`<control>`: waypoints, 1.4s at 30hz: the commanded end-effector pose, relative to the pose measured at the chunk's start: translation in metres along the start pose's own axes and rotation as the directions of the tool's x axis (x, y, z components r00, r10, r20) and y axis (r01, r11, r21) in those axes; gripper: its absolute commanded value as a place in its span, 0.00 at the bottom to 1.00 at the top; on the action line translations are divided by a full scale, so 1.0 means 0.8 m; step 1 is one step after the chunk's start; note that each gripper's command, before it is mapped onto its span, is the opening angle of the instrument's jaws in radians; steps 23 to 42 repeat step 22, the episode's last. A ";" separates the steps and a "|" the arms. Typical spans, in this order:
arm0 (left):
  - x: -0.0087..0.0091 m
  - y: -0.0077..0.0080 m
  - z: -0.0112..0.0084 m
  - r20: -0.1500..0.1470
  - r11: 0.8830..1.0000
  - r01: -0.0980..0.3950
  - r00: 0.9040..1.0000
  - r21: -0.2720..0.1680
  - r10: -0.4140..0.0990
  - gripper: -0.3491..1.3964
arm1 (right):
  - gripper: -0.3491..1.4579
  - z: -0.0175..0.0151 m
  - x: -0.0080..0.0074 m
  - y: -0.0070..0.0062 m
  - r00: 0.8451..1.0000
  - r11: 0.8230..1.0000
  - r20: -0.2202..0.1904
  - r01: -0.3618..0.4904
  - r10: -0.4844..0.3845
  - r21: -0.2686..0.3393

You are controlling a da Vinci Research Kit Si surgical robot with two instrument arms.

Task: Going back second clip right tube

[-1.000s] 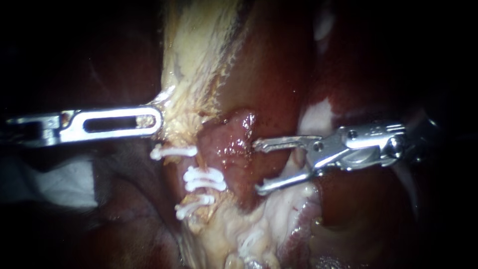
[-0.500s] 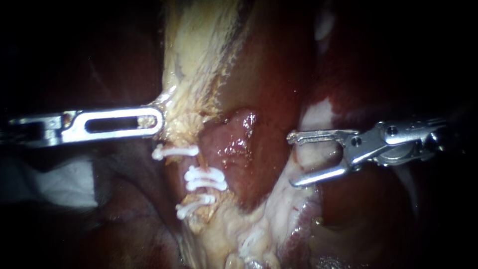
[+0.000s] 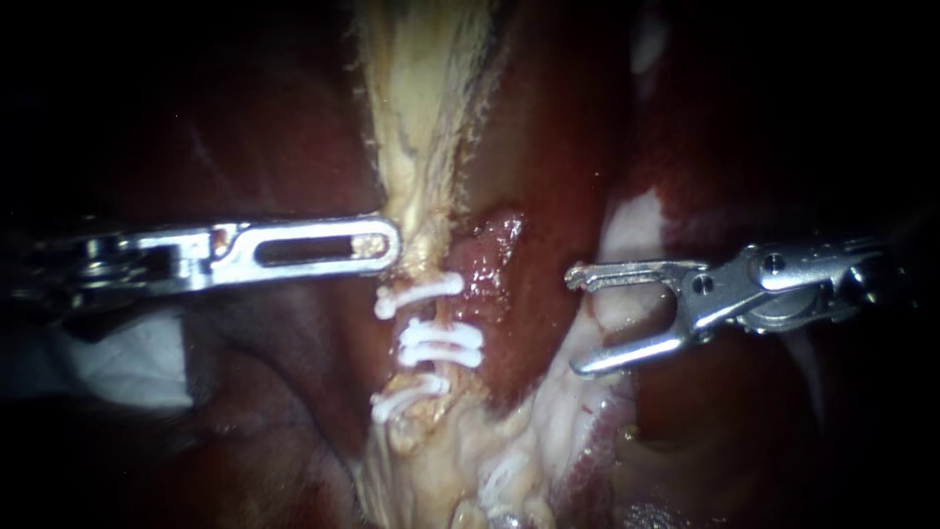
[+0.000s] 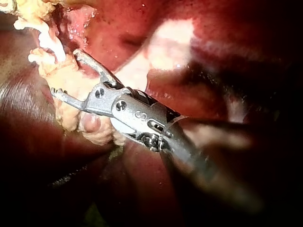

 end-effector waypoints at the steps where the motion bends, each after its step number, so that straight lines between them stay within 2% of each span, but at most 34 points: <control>1: 0.0001 0.0002 0.0003 -0.003 1.000 0.000 1.000 -0.006 0.000 0.00 | 0.52 0.0000 0.0000 0.0000 1.000 1.000 0.000 0.000 0.000 0.000; 11: -0.0004 0.0020 0.0012 -0.013 1.000 -0.005 1.000 -0.008 0.005 0.00 | 0.52 0.0001 0.0001 -0.0003 1.000 1.000 0.000 0.000 0.000 0.000; 42: -0.0001 0.0017 0.0014 -0.014 1.000 -0.005 1.000 -0.011 0.005 0.00 | 0.52 0.0001 0.0002 -0.0003 1.000 1.000 0.000 0.000 0.000 0.000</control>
